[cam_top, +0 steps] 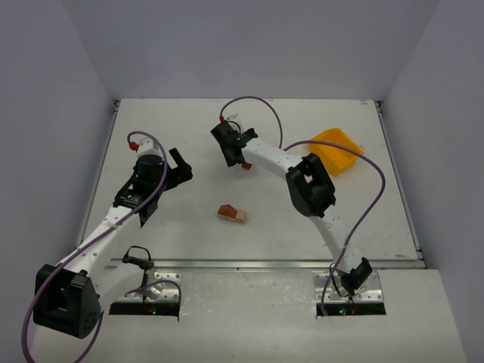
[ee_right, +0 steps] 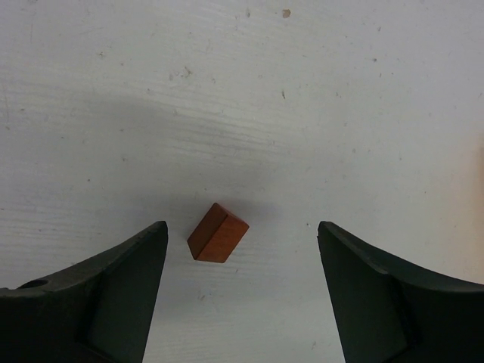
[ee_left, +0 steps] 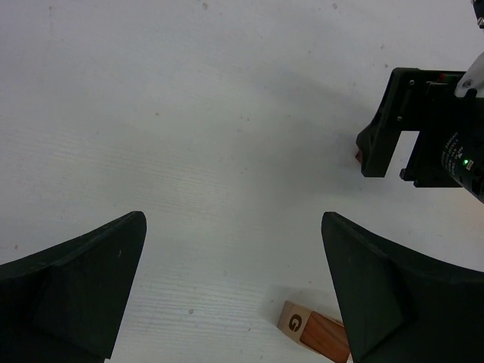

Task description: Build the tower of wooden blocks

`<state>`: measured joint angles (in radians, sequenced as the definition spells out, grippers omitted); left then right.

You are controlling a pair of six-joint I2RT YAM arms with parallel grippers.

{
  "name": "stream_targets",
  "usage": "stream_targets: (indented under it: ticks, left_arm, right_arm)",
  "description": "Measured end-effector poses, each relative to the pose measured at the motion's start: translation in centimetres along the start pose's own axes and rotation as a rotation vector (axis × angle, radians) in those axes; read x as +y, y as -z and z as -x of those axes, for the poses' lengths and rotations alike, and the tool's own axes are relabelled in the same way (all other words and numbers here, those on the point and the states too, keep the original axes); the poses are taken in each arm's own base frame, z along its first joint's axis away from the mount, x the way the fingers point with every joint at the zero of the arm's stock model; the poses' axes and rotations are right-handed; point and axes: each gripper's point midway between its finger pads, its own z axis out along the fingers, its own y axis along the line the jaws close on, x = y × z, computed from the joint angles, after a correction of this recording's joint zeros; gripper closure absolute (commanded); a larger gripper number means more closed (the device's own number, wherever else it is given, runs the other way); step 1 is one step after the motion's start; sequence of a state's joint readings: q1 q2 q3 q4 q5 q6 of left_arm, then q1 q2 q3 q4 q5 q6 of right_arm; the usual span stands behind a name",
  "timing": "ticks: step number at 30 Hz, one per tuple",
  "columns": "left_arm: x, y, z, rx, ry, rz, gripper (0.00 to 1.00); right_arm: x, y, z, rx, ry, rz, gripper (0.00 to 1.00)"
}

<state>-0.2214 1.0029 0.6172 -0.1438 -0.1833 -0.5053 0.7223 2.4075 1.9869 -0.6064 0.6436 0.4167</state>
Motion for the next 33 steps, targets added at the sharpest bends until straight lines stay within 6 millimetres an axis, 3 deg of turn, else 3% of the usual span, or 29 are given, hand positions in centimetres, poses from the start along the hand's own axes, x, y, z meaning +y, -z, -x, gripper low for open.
stream_targets:
  ticks: [7,9,19,25,33]
  left_arm:
    - [-0.2,-0.1,-0.1,0.004,0.0,-0.009,0.0]
    - [-0.2,-0.1,-0.1,0.006,0.0,-0.01,0.0]
    - [-0.4,-0.1,-0.2,0.01,0.0,-0.019,0.0]
    - [-0.5,-0.1,-0.2,0.01,0.001,-0.024,0.0]
    - [-0.6,-0.1,-0.2,0.014,0.001,-0.032,0.0]
  right_arm:
    - [0.3,-0.5,-0.5,0.009,-0.016,-0.007,0.46]
    - [0.3,-0.7,-0.7,0.012,-0.021,-0.007,0.56]
    - [0.6,-1.1,-1.2,0.021,-0.041,-0.01,0.67]
    - [0.6,-1.6,-2.2,0.03,-0.044,-0.022,0.98]
    - [0.1,-1.3,-2.4,0.02,-0.056,-0.033,1.0]
